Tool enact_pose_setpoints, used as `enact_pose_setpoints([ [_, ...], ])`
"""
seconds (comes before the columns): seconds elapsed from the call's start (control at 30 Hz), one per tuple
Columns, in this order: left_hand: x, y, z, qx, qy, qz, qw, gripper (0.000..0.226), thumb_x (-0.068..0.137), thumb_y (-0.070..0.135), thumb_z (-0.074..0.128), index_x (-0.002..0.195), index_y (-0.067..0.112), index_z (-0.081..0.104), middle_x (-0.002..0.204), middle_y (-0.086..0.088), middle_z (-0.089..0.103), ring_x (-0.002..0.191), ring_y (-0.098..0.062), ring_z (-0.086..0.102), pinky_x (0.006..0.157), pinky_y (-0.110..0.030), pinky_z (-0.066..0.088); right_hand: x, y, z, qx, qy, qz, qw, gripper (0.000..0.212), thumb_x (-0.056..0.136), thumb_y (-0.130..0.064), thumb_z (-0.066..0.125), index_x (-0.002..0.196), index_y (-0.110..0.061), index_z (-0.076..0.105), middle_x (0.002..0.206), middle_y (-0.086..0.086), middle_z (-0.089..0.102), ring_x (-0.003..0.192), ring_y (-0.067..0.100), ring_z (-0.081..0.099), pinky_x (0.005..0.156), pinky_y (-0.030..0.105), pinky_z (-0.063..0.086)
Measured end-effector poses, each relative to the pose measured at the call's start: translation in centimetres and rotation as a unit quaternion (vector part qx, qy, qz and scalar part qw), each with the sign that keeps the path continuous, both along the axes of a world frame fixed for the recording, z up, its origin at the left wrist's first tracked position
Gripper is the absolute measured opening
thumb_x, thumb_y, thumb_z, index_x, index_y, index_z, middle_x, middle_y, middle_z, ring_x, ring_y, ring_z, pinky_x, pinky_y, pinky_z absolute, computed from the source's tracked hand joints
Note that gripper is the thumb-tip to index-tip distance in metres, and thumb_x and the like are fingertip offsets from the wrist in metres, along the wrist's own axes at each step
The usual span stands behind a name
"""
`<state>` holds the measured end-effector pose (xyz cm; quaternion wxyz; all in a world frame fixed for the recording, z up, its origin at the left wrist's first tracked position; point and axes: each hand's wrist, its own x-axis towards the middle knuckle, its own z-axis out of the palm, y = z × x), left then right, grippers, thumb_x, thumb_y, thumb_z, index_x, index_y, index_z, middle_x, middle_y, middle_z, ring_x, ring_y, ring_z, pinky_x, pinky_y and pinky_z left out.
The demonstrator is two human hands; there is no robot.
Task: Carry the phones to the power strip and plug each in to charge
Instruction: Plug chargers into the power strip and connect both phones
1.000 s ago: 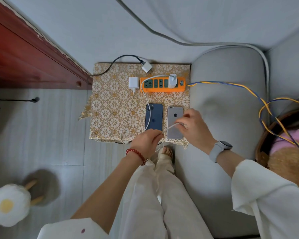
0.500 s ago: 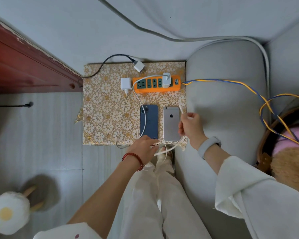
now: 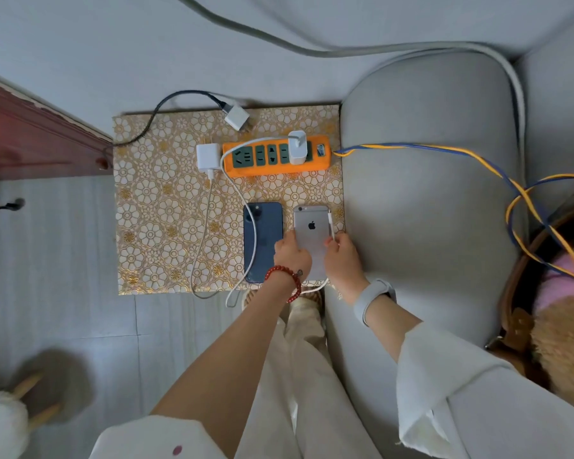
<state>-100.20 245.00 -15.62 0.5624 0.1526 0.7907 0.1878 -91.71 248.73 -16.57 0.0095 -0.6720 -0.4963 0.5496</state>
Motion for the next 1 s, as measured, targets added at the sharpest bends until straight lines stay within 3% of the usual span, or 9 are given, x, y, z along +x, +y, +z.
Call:
enact_pose_setpoints([
  [0.13, -0.2, 0.4, -0.6, -0.015, 0.0, 0.045, 0.999, 0.038, 0.085, 0.007, 0.041, 0.122, 0.004, 0.044, 0.126, -0.022, 0.047, 0.111, -0.039, 0.049, 0.098, -0.049, 0.043, -0.1, 0.3, -0.2, -0.009, 0.032, -0.026, 0.999, 0.018, 0.095, -0.007, 0.031, 0.097, -0.005, 0.049, 0.087, 0.009, 0.048, 0.081, 0.02, 0.044, 0.07, 0.026, 0.036],
  [0.2, -0.7, 0.1, -0.5, 0.01, -0.007, 0.065, 0.998, 0.036, 0.087, 0.01, 0.044, 0.122, 0.003, 0.046, 0.125, -0.02, 0.05, 0.109, -0.036, 0.053, 0.097, -0.044, 0.045, 0.0, 0.3, -0.1, -0.009, 0.042, -0.041, 0.998, 0.017, 0.094, -0.008, 0.03, 0.09, -0.01, 0.047, 0.077, 0.003, 0.045, 0.07, 0.017, 0.043, 0.06, 0.026, 0.035],
  [0.3, -1.7, -0.7, 0.0, 0.043, 0.007, 0.055, 0.998, 0.029, 0.088, 0.009, 0.045, 0.115, 0.002, 0.051, 0.115, -0.02, 0.059, 0.102, -0.035, 0.057, 0.087, -0.037, 0.048, 0.1, 0.4, 0.4, -0.021, 0.07, -0.05, 0.996, 0.023, 0.094, -0.008, 0.031, 0.078, -0.015, 0.046, 0.074, 0.004, 0.046, 0.071, 0.021, 0.043, 0.069, 0.034, 0.037],
  [0.4, -2.9, -1.7, 0.6, 0.052, 0.006, 0.08, 0.995, 0.027, 0.09, 0.011, 0.045, 0.115, 0.002, 0.05, 0.114, -0.018, 0.061, 0.1, -0.032, 0.059, 0.085, -0.041, 0.05, 0.2, 0.5, 1.6, -0.025, 0.105, -0.048, 0.993, 0.023, 0.092, -0.007, 0.037, 0.072, -0.014, 0.047, 0.068, 0.006, 0.048, 0.061, 0.02, 0.045, 0.061, 0.036, 0.039],
  [0.53, -4.2, -2.8, 1.9, 0.074, -0.01, 0.171, 0.982, 0.016, 0.091, 0.012, 0.044, 0.105, 0.009, 0.052, 0.1, -0.014, 0.061, 0.085, -0.025, 0.058, 0.074, -0.037, 0.05, 1.1, -0.2, 3.4, 0.011, 0.115, 0.009, 0.993, 0.025, 0.094, -0.027, 0.037, 0.075, -0.024, 0.053, 0.051, -0.011, 0.044, 0.048, 0.011, 0.039, 0.05, 0.029, 0.035],
  [0.67, -5.3, -3.2, 3.0, 0.08, -0.025, 0.26, 0.962, 0.022, 0.09, 0.012, 0.045, 0.109, 0.008, 0.054, 0.097, -0.013, 0.061, 0.087, -0.028, 0.059, 0.081, -0.048, 0.052, 1.3, -1.8, 5.4, 0.007, 0.15, 0.063, 0.987, 0.03, 0.096, -0.032, 0.033, 0.083, -0.035, 0.059, 0.04, -0.013, 0.038, 0.044, 0.013, 0.031, 0.049, 0.03, 0.031],
  [0.83, -6.0, -2.9, 4.2, 0.107, -0.086, 0.368, 0.92, 0.014, 0.092, 0.009, 0.043, 0.101, 0.012, 0.053, 0.088, -0.008, 0.06, 0.086, -0.028, 0.058, 0.081, -0.047, 0.052, 0.6, -3.1, 7.5, 0.021, 0.155, 0.11, 0.981, 0.023, 0.092, -0.022, 0.047, 0.08, -0.011, 0.062, 0.046, -0.003, 0.042, 0.036, 0.005, 0.039, 0.043, 0.015, 0.038],
  [1.0, -6.4, -2.7, 4.5, 0.12, -0.105, 0.429, 0.889, 0.013, 0.092, 0.008, 0.043, 0.101, 0.008, 0.052, 0.083, -0.005, 0.06, 0.078, -0.022, 0.059, 0.066, -0.036, 0.053, 0.3, -3.9, 8.1, 0.022, 0.124, 0.124, 0.984, 0.018, 0.09, -0.02, 0.05, 0.075, -0.015, 0.058, 0.048, 0.0, 0.046, 0.037, 0.004, 0.042, 0.04, 0.008, 0.037],
])
